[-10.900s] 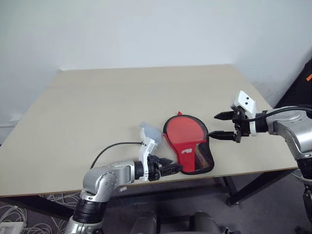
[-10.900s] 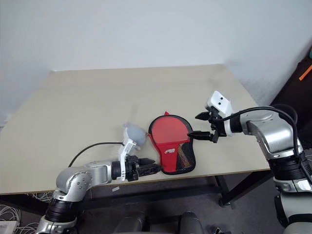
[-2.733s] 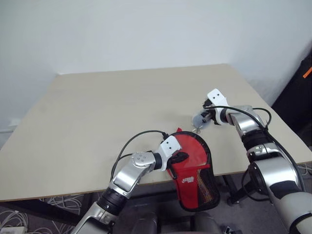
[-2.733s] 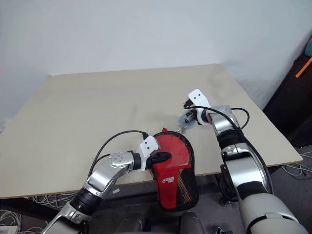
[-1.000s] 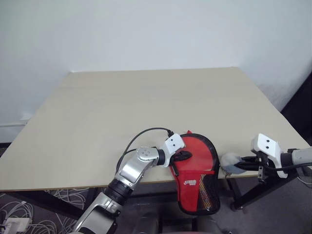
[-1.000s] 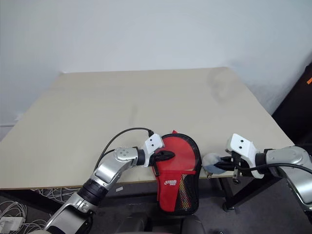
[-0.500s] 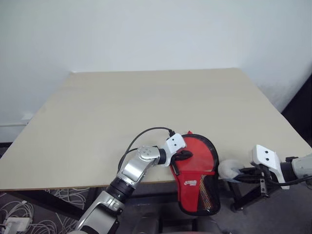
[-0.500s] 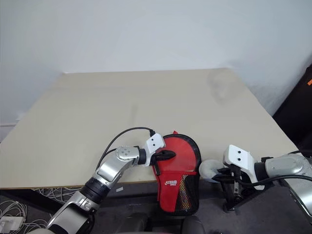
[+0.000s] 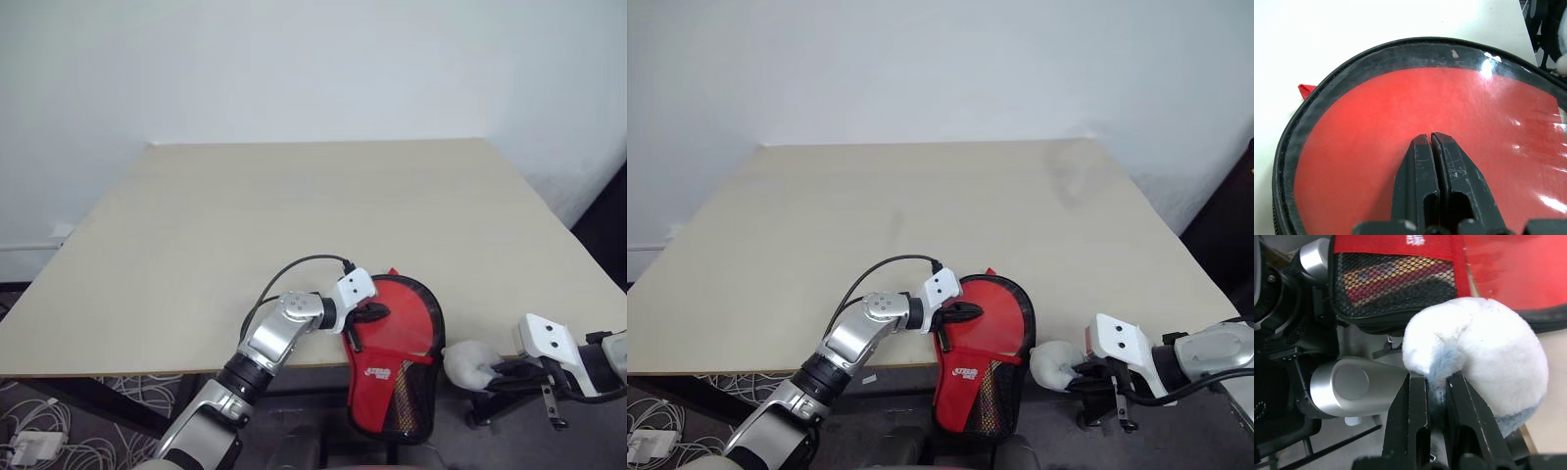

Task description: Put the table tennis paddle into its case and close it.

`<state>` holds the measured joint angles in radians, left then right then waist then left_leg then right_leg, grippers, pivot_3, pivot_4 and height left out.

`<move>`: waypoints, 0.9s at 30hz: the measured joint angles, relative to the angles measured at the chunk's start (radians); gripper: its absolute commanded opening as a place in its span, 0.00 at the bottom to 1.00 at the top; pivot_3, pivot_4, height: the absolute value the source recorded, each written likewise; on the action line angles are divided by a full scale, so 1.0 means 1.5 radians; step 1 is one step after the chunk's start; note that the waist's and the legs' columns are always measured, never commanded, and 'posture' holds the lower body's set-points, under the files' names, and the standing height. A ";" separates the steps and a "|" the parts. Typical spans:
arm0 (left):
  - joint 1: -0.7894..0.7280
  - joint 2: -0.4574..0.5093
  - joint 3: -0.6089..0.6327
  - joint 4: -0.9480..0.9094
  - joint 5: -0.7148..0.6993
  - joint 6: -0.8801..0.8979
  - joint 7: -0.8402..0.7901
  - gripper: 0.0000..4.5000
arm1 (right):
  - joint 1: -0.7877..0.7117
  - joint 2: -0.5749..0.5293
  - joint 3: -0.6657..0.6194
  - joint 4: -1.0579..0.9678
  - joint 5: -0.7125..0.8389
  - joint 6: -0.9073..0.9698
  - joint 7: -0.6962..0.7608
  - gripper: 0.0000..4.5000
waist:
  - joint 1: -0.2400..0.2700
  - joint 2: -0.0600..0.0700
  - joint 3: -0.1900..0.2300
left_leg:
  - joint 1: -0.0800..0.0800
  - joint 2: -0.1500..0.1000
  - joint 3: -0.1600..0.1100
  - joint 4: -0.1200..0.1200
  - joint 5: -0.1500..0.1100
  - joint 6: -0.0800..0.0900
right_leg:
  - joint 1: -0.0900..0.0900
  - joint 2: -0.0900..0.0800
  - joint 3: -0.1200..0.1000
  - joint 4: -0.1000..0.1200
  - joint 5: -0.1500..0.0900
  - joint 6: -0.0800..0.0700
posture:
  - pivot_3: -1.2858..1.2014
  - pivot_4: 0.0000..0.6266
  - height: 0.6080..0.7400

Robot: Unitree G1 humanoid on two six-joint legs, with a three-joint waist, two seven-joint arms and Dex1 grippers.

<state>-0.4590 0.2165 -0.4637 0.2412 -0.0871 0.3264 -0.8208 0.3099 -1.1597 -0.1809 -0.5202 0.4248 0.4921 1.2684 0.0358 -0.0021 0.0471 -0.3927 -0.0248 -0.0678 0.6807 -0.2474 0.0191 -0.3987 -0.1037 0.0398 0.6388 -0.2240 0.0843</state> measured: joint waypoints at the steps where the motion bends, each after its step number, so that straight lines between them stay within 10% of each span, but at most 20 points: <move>1: -0.002 -0.001 0.000 0.003 0.000 0.000 -0.001 0.00 | 0.000 0.000 0.000 -0.001 0.000 0.000 0.000 0.00 | 0.000 0.000 0.000 | 0.000 0.000 0.000 0.000 0.000 0.000 | 0.000 0.000 0.000 0.000 0.000 0.000 | 0.52 0.00 0.68; 27: -0.046 -0.006 0.002 0.069 0.015 -0.030 -0.037 0.00 | -0.033 0.082 0.062 0.028 0.000 -0.202 0.067 0.00 | 0.000 -0.002 -0.001 | 0.000 0.000 0.000 0.000 0.000 0.000 | 0.000 0.000 0.000 0.000 0.000 0.000 | 0.52 0.00 0.68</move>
<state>-0.5275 0.2079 -0.4600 0.3450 -0.0643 0.2808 -0.8756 0.2600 -1.0373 -0.0887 -0.4782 0.4249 0.1896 1.3694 0.0361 -0.0050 0.0464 -0.3921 -0.0241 -0.0678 0.6810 -0.2477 0.0187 -0.3983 -0.1032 0.0395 0.6388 -0.2240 0.0845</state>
